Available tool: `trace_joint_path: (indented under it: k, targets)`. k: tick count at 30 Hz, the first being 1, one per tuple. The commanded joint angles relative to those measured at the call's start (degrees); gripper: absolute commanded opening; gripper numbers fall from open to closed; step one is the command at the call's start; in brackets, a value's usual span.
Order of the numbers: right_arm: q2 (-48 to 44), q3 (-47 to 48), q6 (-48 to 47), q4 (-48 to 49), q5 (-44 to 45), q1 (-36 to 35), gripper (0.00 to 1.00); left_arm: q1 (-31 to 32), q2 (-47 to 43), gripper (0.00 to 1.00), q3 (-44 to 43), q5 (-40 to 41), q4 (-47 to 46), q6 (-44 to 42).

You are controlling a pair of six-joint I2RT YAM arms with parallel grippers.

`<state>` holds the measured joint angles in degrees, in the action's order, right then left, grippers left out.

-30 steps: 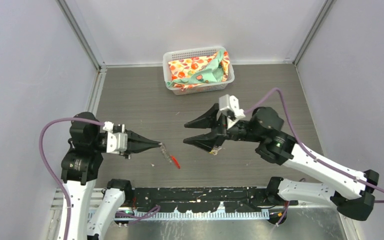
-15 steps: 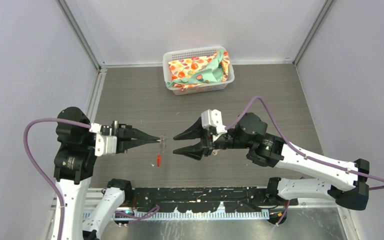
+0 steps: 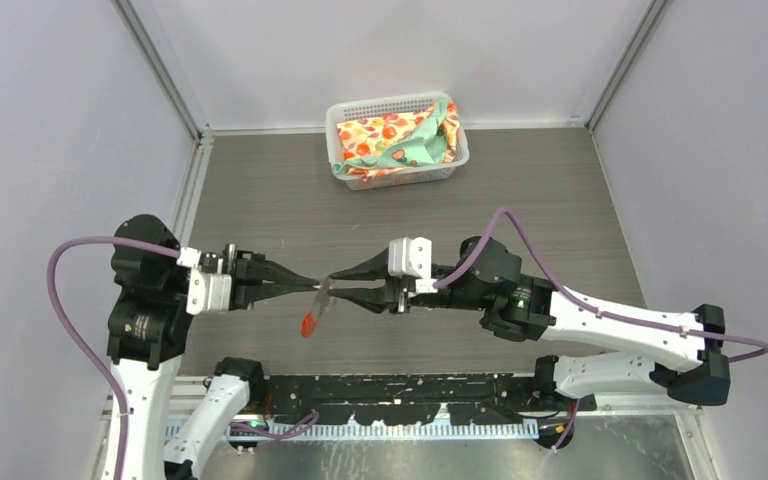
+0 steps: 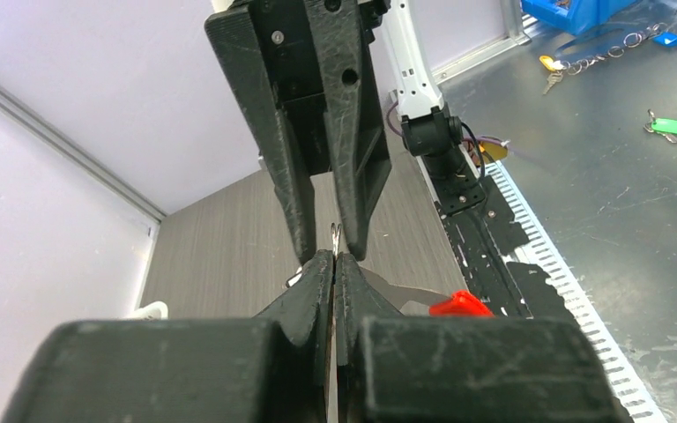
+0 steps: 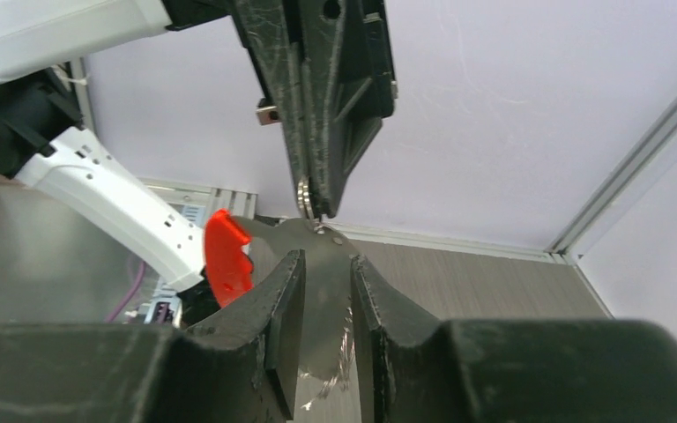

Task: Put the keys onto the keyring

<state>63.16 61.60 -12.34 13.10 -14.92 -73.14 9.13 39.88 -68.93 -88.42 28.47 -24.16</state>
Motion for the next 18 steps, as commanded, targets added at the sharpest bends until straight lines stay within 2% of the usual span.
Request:
trace_joint_path:
  k: [1,11,18]
  targets:
    - [1.16,3.43,-2.88,4.3,3.55,-0.4,0.3,0.29,-0.59,0.0,-0.16,-1.77,-2.3,1.01]
    - [2.32,4.13,-2.53,5.71,3.34,-0.99,0.26,0.28,-0.99,0.0,0.99,-0.03,-2.36,0.72]
    - [2.17,4.94,-2.81,1.73,1.34,-1.12,0.29,0.28,-1.03,0.0,1.78,1.2,-2.33,0.51]
